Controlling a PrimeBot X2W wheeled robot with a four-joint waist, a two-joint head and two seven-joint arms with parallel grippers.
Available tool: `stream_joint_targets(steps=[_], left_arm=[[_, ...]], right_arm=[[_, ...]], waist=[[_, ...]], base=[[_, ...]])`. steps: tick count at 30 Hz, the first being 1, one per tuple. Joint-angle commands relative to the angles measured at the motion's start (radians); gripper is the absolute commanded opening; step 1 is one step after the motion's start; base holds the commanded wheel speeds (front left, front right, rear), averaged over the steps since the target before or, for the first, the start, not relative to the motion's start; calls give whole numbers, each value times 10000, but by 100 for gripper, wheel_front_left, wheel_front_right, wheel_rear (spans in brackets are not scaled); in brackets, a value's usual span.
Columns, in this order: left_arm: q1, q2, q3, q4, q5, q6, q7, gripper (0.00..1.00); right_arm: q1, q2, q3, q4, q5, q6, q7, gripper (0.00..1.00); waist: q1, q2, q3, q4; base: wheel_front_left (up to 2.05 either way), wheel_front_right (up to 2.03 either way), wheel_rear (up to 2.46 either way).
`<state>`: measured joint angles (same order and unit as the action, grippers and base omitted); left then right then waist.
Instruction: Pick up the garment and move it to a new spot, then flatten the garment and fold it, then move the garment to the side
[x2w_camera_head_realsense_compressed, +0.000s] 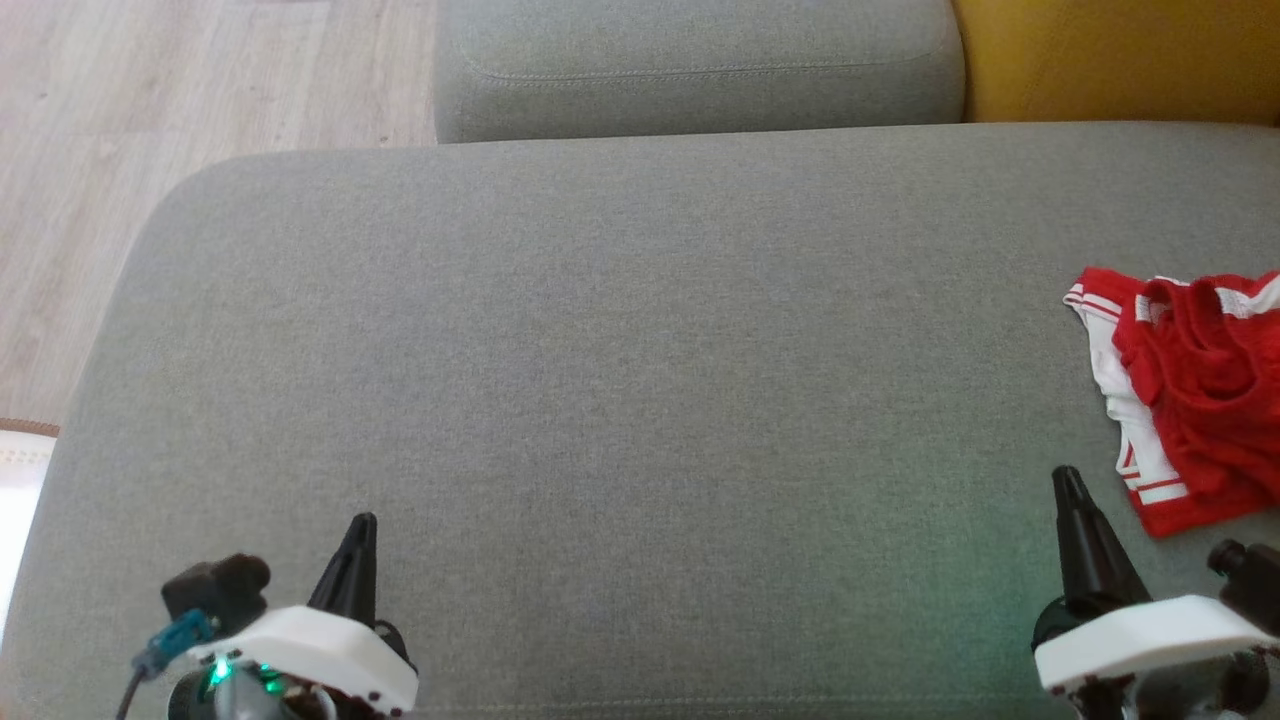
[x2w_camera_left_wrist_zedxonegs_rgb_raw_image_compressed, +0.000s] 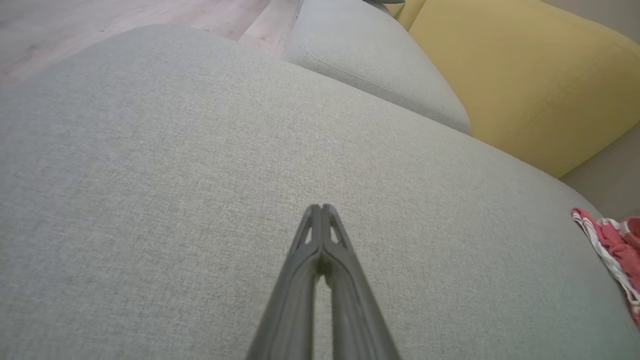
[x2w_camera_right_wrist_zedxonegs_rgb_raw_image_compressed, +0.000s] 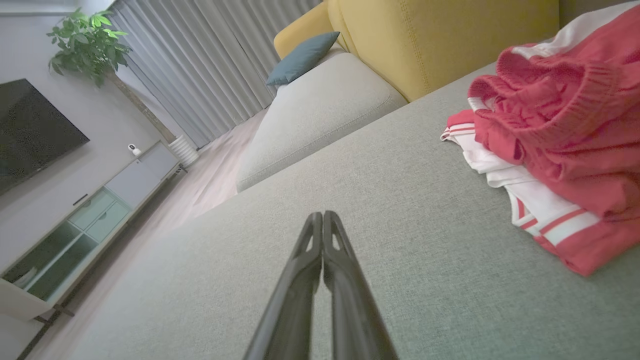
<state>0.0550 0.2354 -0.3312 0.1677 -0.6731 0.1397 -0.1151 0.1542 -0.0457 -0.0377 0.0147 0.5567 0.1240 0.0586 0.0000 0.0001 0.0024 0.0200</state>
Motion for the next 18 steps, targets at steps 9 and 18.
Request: stream_joint_targets(steps=[9, 18], left_arm=[[-624, -85, 691, -154, -1119, -320, 179, 0], [-715, -224, 1010, -72, -1951, -551, 347, 0]], right_arm=[[-692, -226, 20, -44, 1282, 23, -65, 0], [-873, -250, 2, 178, 2223, 27, -52, 0]], waist=[[0, -1, 1, -20], [0, -1, 2, -37]], base=[[0, 0, 0], [0, 0, 0]])
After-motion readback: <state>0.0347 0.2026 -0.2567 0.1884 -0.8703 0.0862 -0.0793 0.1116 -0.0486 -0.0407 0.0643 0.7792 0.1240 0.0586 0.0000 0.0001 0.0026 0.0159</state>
